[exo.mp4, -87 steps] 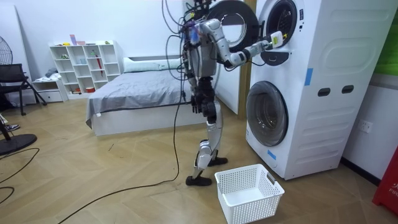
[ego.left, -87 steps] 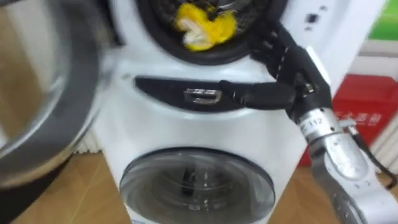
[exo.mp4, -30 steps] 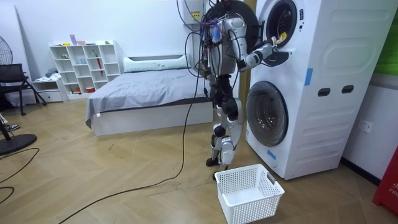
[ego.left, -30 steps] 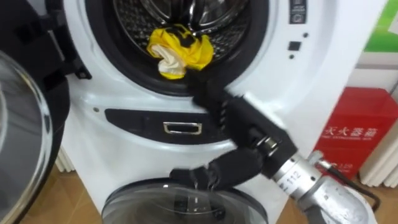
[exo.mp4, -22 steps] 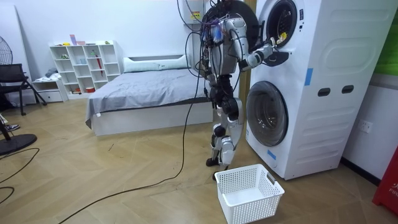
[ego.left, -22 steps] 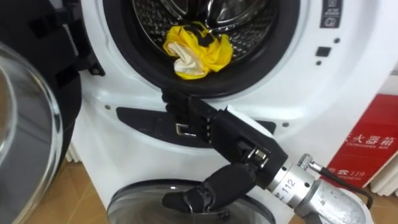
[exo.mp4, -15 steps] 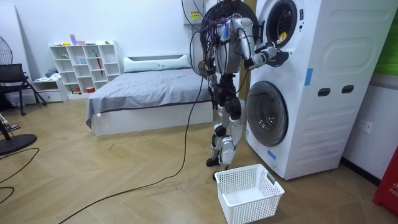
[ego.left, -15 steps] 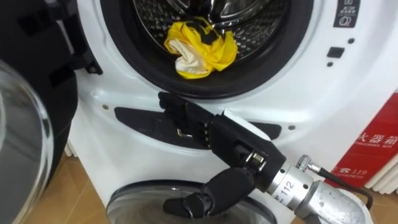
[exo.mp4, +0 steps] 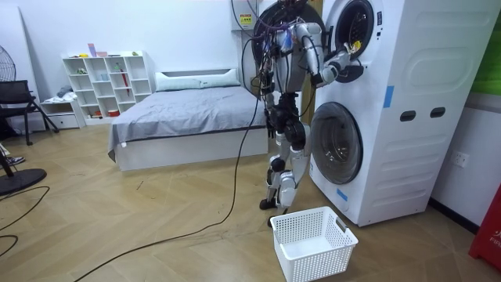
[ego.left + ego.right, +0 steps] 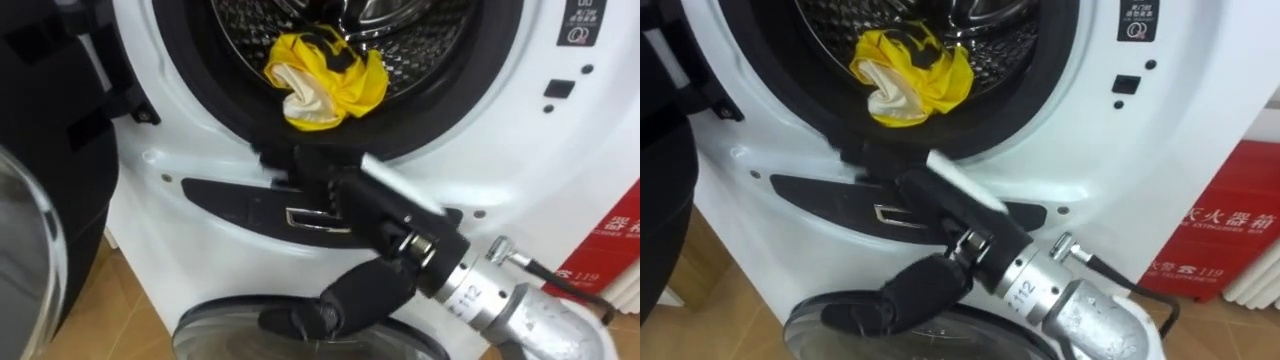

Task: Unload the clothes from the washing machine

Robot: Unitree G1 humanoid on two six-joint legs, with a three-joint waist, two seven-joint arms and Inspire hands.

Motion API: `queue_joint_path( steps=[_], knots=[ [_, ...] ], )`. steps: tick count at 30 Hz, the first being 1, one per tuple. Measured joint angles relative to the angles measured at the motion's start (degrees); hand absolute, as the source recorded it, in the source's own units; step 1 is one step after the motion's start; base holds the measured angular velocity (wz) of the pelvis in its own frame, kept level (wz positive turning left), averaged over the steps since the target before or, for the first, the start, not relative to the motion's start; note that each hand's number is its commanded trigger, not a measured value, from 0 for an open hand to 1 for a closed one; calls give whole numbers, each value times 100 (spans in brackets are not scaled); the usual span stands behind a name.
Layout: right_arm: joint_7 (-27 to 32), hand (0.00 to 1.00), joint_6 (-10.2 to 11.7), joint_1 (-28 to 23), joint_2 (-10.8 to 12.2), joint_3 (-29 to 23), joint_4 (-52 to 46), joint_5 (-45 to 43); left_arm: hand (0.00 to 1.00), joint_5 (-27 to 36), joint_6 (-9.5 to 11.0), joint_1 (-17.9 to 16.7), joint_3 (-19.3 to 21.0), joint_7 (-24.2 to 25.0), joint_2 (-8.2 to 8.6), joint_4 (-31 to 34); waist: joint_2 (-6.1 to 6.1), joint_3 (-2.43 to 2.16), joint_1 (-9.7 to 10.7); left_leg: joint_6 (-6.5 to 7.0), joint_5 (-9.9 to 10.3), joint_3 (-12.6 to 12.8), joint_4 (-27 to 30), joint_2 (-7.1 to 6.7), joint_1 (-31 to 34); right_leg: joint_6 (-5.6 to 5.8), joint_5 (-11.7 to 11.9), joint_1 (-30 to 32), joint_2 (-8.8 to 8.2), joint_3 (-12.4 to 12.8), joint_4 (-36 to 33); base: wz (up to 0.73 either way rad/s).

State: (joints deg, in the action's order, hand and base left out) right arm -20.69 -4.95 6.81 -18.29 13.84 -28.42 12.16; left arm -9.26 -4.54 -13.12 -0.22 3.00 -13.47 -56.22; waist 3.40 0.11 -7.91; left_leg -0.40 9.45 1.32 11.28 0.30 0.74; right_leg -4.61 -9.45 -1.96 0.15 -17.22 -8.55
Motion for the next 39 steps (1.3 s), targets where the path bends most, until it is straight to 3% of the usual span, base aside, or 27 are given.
queue_joint_path(
  steps=[11,27,32,36,39],
  knots=[
    [746,0,53,981,260,9,0,384,0,-6,-4,14,-1,-8,98,-69,-20,10,-69,18,11,-7,-10,-11,-21,22,-14,-29,0,-12,-8,2],
    [1307,0,56,1042,245,5,9,424,0,-50,-50,3,6,-16,140,-72,4,-1,-77,18,11,-17,-41,-11,-47,31,-20,-29,-2,-10,-4,0],
    [1406,0,9,1445,133,2,408,-410,0,-35,-147,68,14,-6,130,-79,42,27,-6,18,11,-16,-39,-19,-103,36,-30,-107,-3,-27,4,0],
    [1519,0,-14,1701,-123,-4,718,-773,0,-51,-273,156,39,-4,113,-65,106,34,38,18,11,-139,-33,-21,-107,43,-57,-165,-35,-176,4,16],
    [1579,0,-230,2211,-186,-10,1402,-993,0,-46,-389,235,140,-6,111,-62,155,44,41,18,11,-195,-6,-56,-109,52,-79,-193,-39,-195,-6,10]
  ],
)
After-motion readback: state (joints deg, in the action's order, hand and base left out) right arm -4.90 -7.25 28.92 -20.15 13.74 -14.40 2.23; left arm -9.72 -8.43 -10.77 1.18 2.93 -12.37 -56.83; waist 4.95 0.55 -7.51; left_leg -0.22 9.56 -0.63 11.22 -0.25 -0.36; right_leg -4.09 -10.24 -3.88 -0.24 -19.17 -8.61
